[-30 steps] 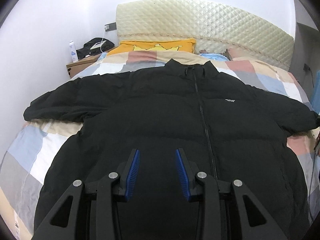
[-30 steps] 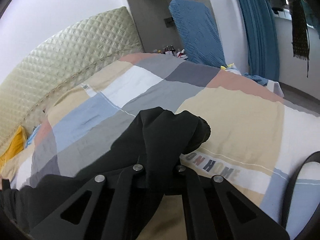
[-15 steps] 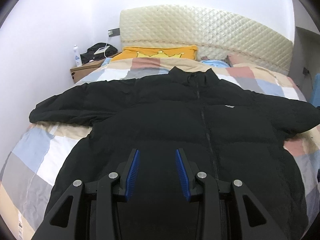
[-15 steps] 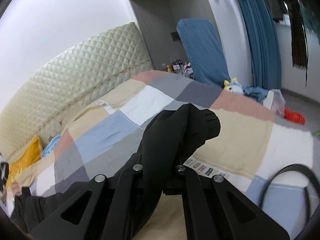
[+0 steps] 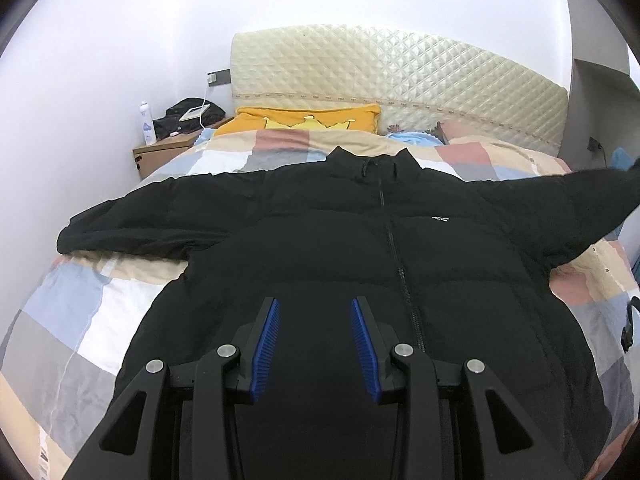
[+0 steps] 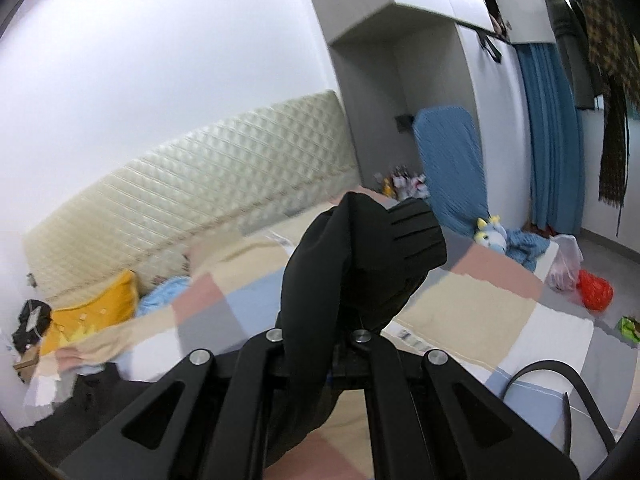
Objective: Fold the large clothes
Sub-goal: 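Lift the sleeve cuff up with the right gripper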
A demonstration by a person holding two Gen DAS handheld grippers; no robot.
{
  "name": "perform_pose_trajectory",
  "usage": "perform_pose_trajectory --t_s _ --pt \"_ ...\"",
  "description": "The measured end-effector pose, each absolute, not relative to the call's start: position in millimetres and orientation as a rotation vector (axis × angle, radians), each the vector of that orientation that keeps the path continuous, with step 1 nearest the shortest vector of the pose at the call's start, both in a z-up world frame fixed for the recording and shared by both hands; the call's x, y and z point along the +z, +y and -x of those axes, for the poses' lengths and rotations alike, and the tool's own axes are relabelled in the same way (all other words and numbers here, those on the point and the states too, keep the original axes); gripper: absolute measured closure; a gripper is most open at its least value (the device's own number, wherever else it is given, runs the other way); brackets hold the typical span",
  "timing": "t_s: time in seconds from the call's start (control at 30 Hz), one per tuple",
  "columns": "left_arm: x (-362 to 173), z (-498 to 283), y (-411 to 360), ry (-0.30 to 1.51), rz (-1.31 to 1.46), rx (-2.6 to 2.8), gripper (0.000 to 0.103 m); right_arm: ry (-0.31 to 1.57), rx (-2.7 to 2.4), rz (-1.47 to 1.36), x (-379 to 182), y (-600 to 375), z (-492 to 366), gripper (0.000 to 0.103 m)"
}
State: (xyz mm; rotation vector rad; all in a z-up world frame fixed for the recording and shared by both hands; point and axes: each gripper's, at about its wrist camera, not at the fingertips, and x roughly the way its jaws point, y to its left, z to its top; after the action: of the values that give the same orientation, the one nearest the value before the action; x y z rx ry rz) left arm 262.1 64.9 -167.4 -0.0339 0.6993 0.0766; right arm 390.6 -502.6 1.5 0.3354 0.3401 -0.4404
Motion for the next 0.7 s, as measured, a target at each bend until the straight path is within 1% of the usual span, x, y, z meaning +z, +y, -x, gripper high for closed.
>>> perform_pose_trajectory --t_s 0.13,0.3,0.47,0.57,0.7 --pt "-158.1 -257.3 77.4 0.686 0.028 0.111 0.066 0.296 -0.420 -0.270 35.1 -453.9 -380.4 0.099" --pt "-151.0 -243.2 98.2 0.642 0.032 0.121 0.066 0.260 -0.390 -0.240 59.9 -388.9 -372.8 0.099" --pt "-151.1 -242.7 115.6 0.663 0.087 0.091 0.066 0.216 -0.351 -0.233 72.2 -328.8 -366.7 0.099" --pt "-141.8 -236.8 122.4 0.639 0.115 0.080 0.066 0.201 -0.307 -0.218 74.8 -290.4 -366.1 0.099" --pt "-133.8 -226.8 132.2 0.589 0.080 0.106 0.066 0.175 -0.227 -0.209 78.9 -234.6 -366.7 0.099"
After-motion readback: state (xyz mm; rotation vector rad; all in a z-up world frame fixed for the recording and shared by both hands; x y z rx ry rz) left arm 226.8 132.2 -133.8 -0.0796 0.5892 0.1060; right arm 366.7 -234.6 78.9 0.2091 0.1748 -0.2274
